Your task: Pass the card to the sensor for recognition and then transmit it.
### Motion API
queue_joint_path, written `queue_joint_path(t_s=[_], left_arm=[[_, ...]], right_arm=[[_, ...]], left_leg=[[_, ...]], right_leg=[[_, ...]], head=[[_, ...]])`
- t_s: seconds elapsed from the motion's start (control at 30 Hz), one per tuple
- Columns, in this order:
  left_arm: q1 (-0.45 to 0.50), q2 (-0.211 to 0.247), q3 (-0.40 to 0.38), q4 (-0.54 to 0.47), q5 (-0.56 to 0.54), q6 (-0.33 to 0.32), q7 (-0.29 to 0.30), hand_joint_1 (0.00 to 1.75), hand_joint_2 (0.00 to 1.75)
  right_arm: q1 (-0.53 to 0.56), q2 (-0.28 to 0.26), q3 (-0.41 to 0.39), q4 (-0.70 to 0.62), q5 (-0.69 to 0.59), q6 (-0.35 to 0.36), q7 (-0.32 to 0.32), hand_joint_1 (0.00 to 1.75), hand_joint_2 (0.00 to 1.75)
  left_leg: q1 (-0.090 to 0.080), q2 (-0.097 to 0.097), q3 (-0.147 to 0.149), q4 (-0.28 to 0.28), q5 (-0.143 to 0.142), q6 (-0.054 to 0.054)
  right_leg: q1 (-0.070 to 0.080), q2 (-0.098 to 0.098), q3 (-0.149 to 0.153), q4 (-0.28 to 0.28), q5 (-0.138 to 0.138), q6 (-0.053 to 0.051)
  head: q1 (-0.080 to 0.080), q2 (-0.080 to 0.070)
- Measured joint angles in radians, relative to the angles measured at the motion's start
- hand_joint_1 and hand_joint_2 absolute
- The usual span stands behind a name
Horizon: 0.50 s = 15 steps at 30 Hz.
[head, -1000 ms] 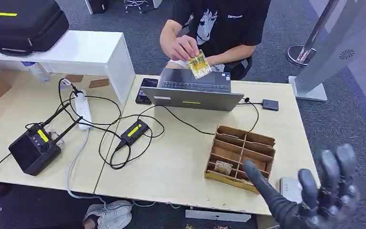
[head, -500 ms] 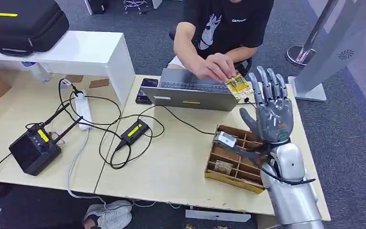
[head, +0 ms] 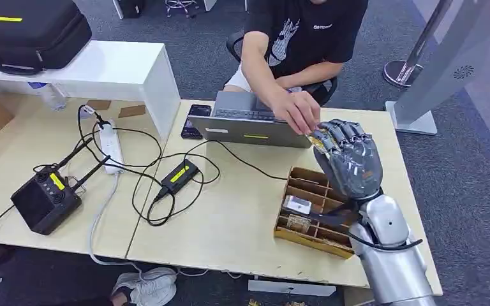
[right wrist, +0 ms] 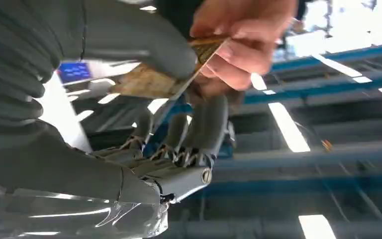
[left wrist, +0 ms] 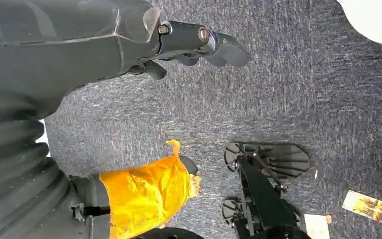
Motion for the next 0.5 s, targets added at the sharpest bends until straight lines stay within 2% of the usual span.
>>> queue_joint_path(t_s=[0.07, 0.27, 0.33, 0.4, 0.5], left_arm=[[0.0, 0.0, 0.0, 0.0, -0.002, -0.001, 0.0, 0.0, 1.75], [0.0, 0.0, 0.0, 0.0, -0.002, -0.002, 0.0, 0.0, 1.75], [0.0, 0.0, 0.0, 0.0, -0.002, -0.002, 0.003, 0.0, 1.75], [0.0, 0.0, 0.0, 0.0, -0.001, -0.002, 0.003, 0.0, 1.75], [0.0, 0.0, 0.0, 0.0, -0.001, -0.002, 0.003, 0.0, 1.75]], right_arm=[[0.027, 0.031, -0.026, -0.06, -0.018, 0.0, -0.096, 1.75, 1.75], [0.033, 0.039, -0.031, -0.075, -0.021, 0.0, -0.118, 1.75, 1.75], [0.066, 0.098, -0.073, -0.155, -0.05, 0.0, -0.222, 1.75, 1.75], [0.091, 0.144, -0.112, -0.219, -0.054, 0.0, -0.241, 1.75, 1.75], [0.099, 0.16, -0.125, -0.239, -0.056, 0.0, -0.246, 1.75, 1.75]], left_leg=[[0.0, 0.0, 0.0, 0.0, 0.0, 0.0], [0.0, 0.0, 0.0, 0.0, 0.0, 0.0], [0.0, 0.0, 0.0, 0.0, 0.0, 0.0], [0.0, 0.0, 0.0, 0.0, 0.0, 0.0], [0.0, 0.0, 0.0, 0.0, 0.0, 0.0]], right_leg=[[0.0, 0.0, 0.0, 0.0, 0.0, 0.0], [0.0, 0.0, 0.0, 0.0, 0.0, 0.0], [0.0, 0.0, 0.0, 0.0, -0.001, 0.0], [0.0, 0.0, 0.0, 0.0, 0.0, 0.0], [0.0, 0.0, 0.0, 0.0, 0.0, 0.0]], head=[[0.0, 0.0], [0.0, 0.0], [0.0, 0.0], [0.0, 0.0], [0.0, 0.0]])
